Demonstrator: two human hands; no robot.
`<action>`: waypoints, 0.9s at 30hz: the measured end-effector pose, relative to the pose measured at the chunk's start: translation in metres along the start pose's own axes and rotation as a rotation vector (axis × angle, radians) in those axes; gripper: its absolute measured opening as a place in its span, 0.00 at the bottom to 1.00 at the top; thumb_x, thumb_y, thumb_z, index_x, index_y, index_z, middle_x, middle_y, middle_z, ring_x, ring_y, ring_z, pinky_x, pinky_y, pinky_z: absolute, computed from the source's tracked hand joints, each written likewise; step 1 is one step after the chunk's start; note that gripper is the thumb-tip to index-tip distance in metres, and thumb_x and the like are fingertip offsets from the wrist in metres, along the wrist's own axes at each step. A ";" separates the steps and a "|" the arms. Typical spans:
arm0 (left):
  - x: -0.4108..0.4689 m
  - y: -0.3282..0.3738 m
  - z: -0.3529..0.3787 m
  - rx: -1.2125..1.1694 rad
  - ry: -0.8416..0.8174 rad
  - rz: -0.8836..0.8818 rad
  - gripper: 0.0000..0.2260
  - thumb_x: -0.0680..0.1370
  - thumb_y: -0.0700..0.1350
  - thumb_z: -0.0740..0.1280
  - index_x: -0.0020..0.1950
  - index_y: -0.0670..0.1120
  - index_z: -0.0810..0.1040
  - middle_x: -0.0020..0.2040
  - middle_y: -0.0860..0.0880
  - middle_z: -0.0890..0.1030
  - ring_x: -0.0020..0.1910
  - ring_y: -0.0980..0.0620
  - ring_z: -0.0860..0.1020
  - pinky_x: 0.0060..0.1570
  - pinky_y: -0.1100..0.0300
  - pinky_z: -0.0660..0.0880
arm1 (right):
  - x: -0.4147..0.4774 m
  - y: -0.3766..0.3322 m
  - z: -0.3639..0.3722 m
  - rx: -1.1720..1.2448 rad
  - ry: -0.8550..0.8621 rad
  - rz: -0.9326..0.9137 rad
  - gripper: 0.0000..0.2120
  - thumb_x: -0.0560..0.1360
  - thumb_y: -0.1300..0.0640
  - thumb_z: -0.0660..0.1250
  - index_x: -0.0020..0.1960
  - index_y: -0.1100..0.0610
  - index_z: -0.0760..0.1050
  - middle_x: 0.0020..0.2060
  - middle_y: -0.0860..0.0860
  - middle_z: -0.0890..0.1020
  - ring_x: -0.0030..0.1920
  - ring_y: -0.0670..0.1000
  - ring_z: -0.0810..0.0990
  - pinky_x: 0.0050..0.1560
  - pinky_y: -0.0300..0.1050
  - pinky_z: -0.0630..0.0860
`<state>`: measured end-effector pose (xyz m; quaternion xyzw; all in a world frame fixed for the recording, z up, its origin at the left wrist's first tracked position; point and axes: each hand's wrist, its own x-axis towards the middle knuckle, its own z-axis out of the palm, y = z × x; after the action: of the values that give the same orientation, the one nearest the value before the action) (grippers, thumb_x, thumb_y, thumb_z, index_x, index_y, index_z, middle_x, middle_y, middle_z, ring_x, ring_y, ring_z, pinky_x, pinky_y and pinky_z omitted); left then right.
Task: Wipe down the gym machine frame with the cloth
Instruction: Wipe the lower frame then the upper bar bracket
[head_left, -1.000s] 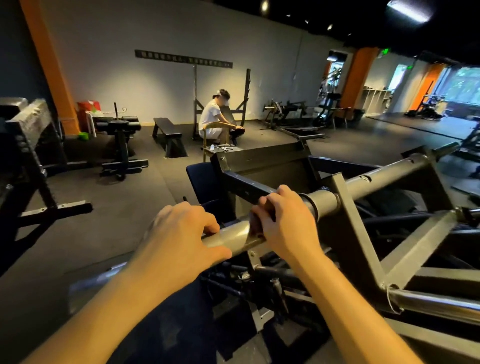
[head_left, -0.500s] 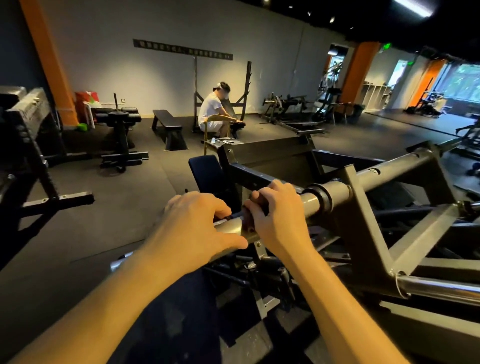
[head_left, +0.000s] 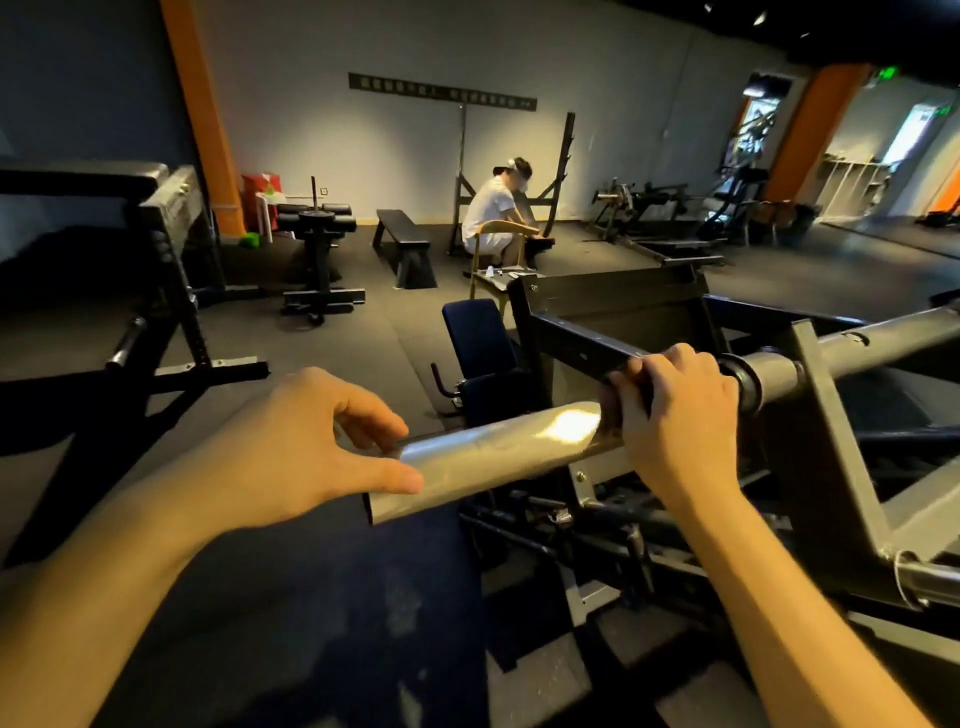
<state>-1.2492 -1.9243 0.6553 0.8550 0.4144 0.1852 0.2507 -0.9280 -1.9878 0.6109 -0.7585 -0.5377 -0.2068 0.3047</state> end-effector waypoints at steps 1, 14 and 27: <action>-0.004 -0.002 0.001 -0.010 0.001 -0.004 0.27 0.57 0.70 0.72 0.53 0.61 0.84 0.46 0.64 0.84 0.50 0.69 0.78 0.49 0.64 0.76 | -0.007 -0.008 -0.001 -0.016 0.010 0.002 0.15 0.80 0.44 0.58 0.45 0.53 0.75 0.44 0.48 0.70 0.48 0.53 0.71 0.49 0.49 0.65; -0.033 -0.021 0.024 -0.012 0.233 0.068 0.19 0.69 0.57 0.77 0.59 0.63 0.81 0.48 0.69 0.78 0.50 0.73 0.74 0.43 0.72 0.66 | -0.064 -0.054 0.016 0.316 0.234 -0.057 0.12 0.80 0.50 0.66 0.60 0.53 0.80 0.52 0.51 0.77 0.53 0.52 0.74 0.54 0.51 0.71; -0.038 -0.030 0.037 -0.105 0.322 0.209 0.24 0.70 0.58 0.70 0.65 0.51 0.82 0.52 0.57 0.82 0.50 0.60 0.77 0.47 0.69 0.70 | -0.146 -0.187 0.009 0.917 0.215 0.204 0.14 0.77 0.69 0.71 0.60 0.58 0.78 0.57 0.49 0.76 0.59 0.45 0.79 0.60 0.35 0.76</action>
<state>-1.2703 -1.9488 0.6035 0.8385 0.3480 0.3659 0.2048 -1.1530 -2.0385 0.5554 -0.5692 -0.4619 0.0051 0.6802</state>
